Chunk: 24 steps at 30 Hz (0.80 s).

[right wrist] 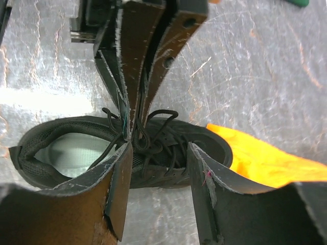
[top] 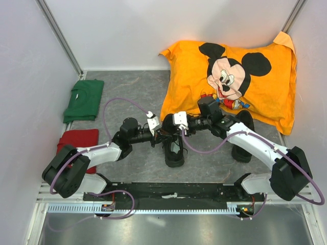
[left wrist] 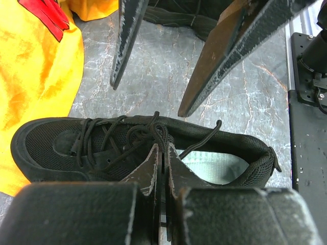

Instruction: Tie the shoes

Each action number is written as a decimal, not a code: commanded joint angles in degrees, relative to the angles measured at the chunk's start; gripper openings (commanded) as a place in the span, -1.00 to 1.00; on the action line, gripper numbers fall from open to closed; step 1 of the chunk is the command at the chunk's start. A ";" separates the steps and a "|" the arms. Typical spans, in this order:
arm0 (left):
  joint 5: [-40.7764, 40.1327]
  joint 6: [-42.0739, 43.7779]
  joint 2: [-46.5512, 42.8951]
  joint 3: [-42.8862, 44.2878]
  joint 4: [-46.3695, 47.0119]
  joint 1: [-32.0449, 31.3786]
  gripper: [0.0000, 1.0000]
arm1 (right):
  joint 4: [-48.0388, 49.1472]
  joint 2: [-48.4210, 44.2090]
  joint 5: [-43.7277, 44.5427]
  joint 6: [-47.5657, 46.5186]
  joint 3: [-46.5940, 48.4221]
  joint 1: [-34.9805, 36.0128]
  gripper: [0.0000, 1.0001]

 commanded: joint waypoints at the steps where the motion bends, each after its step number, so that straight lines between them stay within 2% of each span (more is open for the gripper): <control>1: 1.96 -1.09 0.60 2.21 2.64 0.51 -0.97 | 0.14 -0.84 -1.66 -7.55 -0.23 0.94 0.09; 5: 2.22 -1.00 0.60 2.21 2.64 0.68 -0.97 | -2.75 -0.22 -1.58 -11.68 0.29 1.38 0.09; 14: 3.18 -0.47 0.51 2.13 2.56 0.86 -0.97 | -3.55 2.24 0.88 -12.74 2.05 3.05 0.09; 24: 3.62 -0.65 0.77 1.86 2.91 1.03 -0.97 | -1.80 2.15 3.17 -14.24 1.35 4.19 -0.20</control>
